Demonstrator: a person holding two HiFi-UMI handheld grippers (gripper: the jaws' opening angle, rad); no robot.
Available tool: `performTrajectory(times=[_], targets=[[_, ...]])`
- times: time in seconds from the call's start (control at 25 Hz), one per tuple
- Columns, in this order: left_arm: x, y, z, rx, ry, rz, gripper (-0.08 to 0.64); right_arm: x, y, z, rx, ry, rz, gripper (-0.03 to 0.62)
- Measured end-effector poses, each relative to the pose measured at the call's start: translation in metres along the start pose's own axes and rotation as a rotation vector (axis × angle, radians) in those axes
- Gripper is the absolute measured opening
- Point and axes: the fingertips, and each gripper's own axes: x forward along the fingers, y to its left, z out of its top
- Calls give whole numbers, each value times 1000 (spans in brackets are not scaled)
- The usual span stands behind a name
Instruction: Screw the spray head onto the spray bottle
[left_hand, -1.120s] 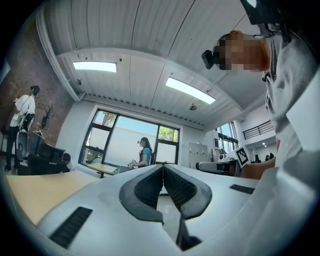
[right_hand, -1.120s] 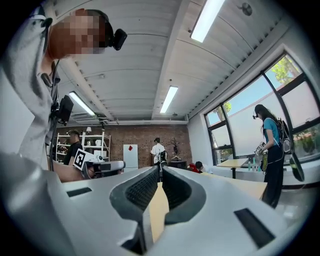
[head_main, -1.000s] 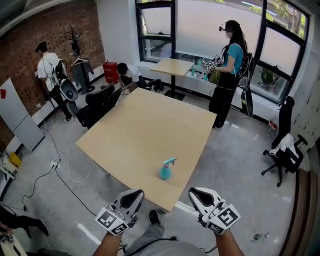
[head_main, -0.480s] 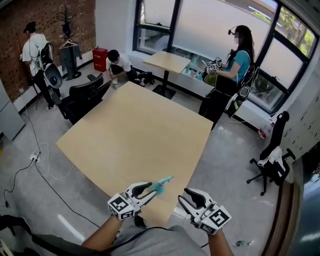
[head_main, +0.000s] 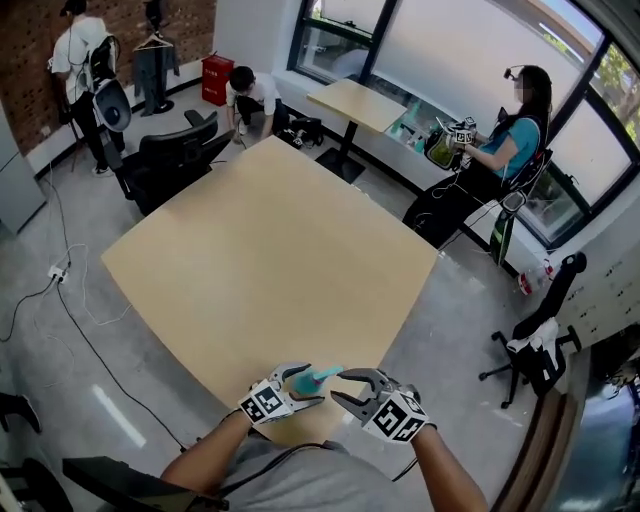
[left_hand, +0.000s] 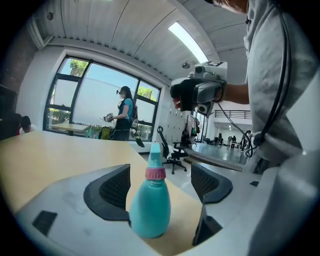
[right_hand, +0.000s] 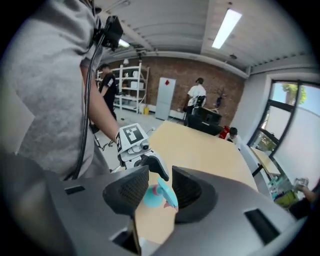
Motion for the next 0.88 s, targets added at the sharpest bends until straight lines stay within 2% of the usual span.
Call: performTrajectory(times=[0.12,0.32,0.4,0.56,0.6,0.72,0.8,0.88], targets=[[22,10,-18,17,44,-10,367,33,-8,-22,-107,110,114,138],[48,9,-52,32,113,-77,370,77,-5,-68,-261,288,280,150],[54,12,-57,34,125,-76,368,87,-5,-79,-292,327,325,150],[58,24,-66,32,120,-58,364,99,0,-84,-292,348,411,140],[58,24,-66,31,113,-59,364,99,2,-84,-288,348,424,112],[60,20,-63,26,90,-64,362,95,8,-82,-292,345,428,104],[60,19,-62,21,80,-68,360,93,9,-80,-366,364,420,101],[59,20,-61,18,75,-76,360,94,11,-77,-509,401,421,97]])
